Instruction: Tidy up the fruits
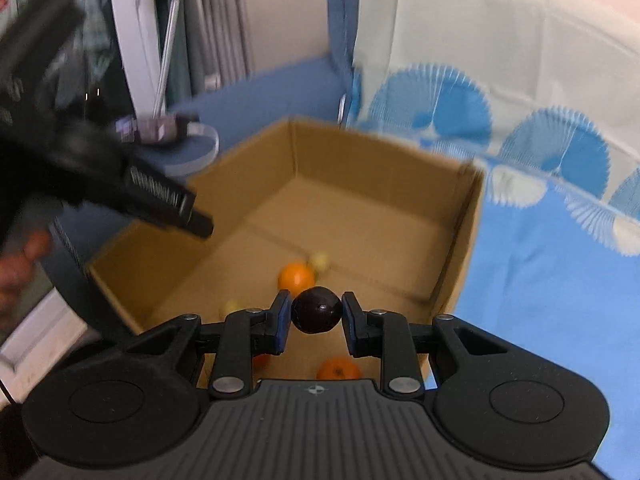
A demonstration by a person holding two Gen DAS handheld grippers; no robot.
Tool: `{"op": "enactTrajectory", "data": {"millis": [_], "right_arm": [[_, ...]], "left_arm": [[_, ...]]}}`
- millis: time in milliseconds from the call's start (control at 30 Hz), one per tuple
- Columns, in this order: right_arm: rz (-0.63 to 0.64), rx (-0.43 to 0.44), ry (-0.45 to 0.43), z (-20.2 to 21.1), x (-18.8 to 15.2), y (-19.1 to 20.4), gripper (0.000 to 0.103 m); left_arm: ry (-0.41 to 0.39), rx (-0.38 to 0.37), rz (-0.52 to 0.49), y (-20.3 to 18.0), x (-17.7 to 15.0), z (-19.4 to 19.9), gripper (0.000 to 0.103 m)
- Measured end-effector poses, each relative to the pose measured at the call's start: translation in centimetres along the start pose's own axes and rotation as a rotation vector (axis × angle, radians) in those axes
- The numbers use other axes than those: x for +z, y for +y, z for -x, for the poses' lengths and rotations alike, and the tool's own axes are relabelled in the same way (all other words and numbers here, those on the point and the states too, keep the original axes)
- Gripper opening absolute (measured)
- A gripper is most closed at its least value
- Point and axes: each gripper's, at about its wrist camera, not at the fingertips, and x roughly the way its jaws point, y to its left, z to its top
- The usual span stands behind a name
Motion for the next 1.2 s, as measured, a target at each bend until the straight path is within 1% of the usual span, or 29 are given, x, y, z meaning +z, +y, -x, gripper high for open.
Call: {"op": "enactTrajectory", "data": {"millis": [33,67,100,133,167,200,267,333,400,533,633,767,967,1033,1133,1200], "right_arm": [[0.003,-0.005,0.013,-0.3,-0.2,0.1,0.028],[0.005,-0.012,0.022,-0.5,-0.4,0.1,0.029],[0.004,-0.02,0.024,-0.6,-0.4,0.1,0.04],[0.005,-0.029,0.019,-0.4,-0.4,0.0,0.049],[0.005,-0.045,0.003,0.1,-0.3,-0.1,0.068],[0.006,-0.067,-0.023,0.8,-0.2,-0.2,0.08],[0.021,-0.089,-0.058,2.0,-0.2,-0.3,0.083],[0.024,-0.1,-0.065,3.1,-0.4,-0.4,0.086],[-0.003,-0.11,-0.069,3.9,-0.5,-0.8,0.088],[-0.072,-0.141,-0.072,5.7,-1.5,-0.8,0.093],[-0.093,-0.156,-0.094,7.3,-2.5,-0.3,0.095],[-0.085,-0.152,-0.141,9.4,-2.8,0.1,0.096],[-0.053,-0.15,-0.198,11.4,-3.2,1.2,0.098],[-0.056,-0.143,-0.196,11.6,-3.3,1.2,0.098],[-0.065,-0.124,-0.185,11.5,-3.4,0.6,0.099],[-0.067,-0.121,-0.164,10.9,-3.3,0.0,0.099]], "left_arm": [[0.002,0.009,-0.001,0.0,-0.1,-0.1,0.092],[0.002,0.024,0.002,0.0,-0.3,-0.1,0.097],[-0.009,0.037,0.005,0.0,-0.4,0.0,0.101],[-0.015,0.039,0.003,0.0,-0.5,0.2,0.101],[-0.014,0.04,-0.001,-0.1,-0.5,0.3,0.102],[-0.005,0.043,-0.008,-0.3,-0.6,0.5,0.103],[-0.003,0.051,-0.023,-0.5,-1.0,1.1,0.103],[0.001,0.056,-0.038,-0.8,-1.7,1.8,0.103],[0.002,0.069,-0.046,-1.0,-2.5,2.7,0.103],[0.007,0.121,-0.073,-1.6,-4.4,4.5,0.103],[-0.002,0.152,-0.061,-1.2,-6.0,5.9,0.103],[-0.039,0.13,-0.053,-0.7,-7.7,8.1,0.103],[-0.14,0.131,-0.052,-1.1,-8.9,11.1,0.103],[-0.156,0.128,-0.052,-1.2,-8.8,11.3,0.103],[-0.159,0.109,-0.066,-1.1,-8.6,10.7,0.103],[-0.161,0.12,-0.081,-1.1,-8.5,9.9,0.103]]}}
